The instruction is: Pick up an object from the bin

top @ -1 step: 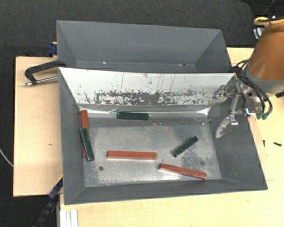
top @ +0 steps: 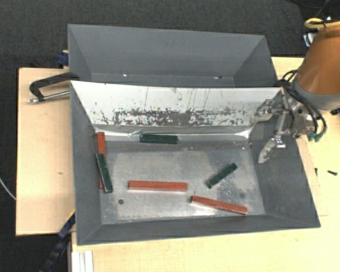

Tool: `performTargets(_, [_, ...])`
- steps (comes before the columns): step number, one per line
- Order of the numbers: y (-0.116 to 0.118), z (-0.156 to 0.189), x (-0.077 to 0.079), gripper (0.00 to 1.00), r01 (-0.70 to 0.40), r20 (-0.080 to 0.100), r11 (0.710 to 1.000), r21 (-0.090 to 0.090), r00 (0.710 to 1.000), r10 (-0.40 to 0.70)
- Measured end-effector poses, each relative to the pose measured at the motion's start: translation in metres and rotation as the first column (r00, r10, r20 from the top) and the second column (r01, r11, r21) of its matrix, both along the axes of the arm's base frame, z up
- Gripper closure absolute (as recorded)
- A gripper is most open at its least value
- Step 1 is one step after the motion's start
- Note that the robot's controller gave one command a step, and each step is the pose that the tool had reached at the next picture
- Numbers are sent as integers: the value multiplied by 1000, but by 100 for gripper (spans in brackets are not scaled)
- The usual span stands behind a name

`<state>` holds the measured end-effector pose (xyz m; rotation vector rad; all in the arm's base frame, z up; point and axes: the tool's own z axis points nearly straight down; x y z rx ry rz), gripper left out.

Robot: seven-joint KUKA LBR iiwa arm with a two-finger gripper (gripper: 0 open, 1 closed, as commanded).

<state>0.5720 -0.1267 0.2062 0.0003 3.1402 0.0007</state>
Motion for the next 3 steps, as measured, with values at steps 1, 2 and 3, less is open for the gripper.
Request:
performTargets(1, [1,-53,4,0,-37,6,999,-1,999,37])
performTargets(2, [13,-131,-18,100,33,0,999,-1,999,-33])
performTargets(3, [13,-131,-18,100,33,0,999,-1,999,-33])
